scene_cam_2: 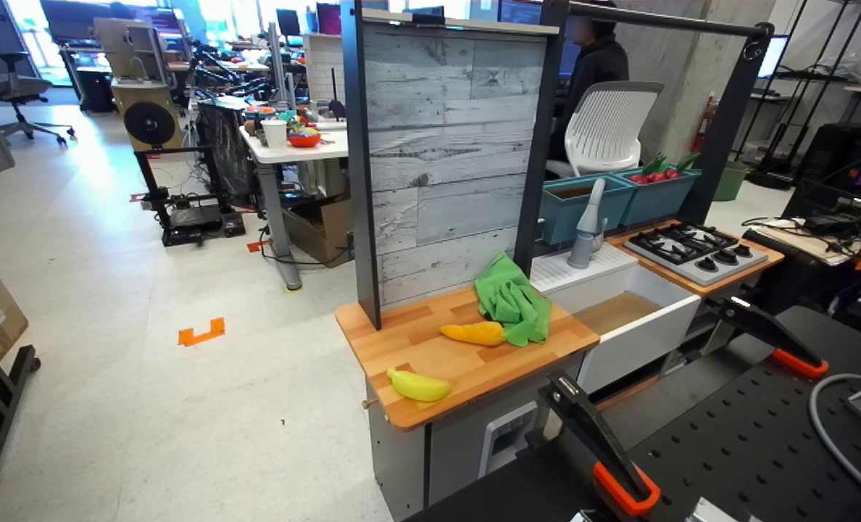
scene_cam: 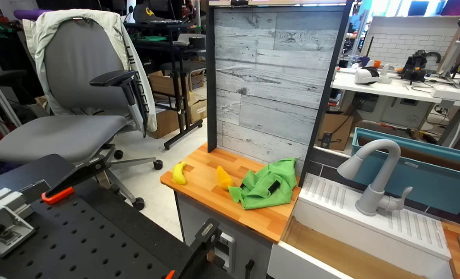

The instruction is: Push the faucet to the left.

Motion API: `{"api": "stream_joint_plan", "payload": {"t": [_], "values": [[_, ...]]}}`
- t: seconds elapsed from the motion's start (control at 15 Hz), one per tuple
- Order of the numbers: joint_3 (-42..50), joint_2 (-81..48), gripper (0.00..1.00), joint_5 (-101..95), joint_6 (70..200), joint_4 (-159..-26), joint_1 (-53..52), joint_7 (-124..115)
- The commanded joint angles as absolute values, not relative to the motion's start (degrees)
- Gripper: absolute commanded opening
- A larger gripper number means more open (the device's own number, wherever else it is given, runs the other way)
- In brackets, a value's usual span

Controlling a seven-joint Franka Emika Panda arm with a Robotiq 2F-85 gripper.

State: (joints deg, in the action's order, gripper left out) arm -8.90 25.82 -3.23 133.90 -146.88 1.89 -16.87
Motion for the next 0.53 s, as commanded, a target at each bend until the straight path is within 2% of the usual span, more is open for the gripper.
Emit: {"api": "stream_joint_plan", "payload": {"t": [0.0,0.47], "values": [[-8.38,25.80,1.00,-3.52,133.72,-146.78,1.37,-17.05],[-7.84,17.19,1.00,-1.66,136.07,-140.81,2.00,-19.97]]}}
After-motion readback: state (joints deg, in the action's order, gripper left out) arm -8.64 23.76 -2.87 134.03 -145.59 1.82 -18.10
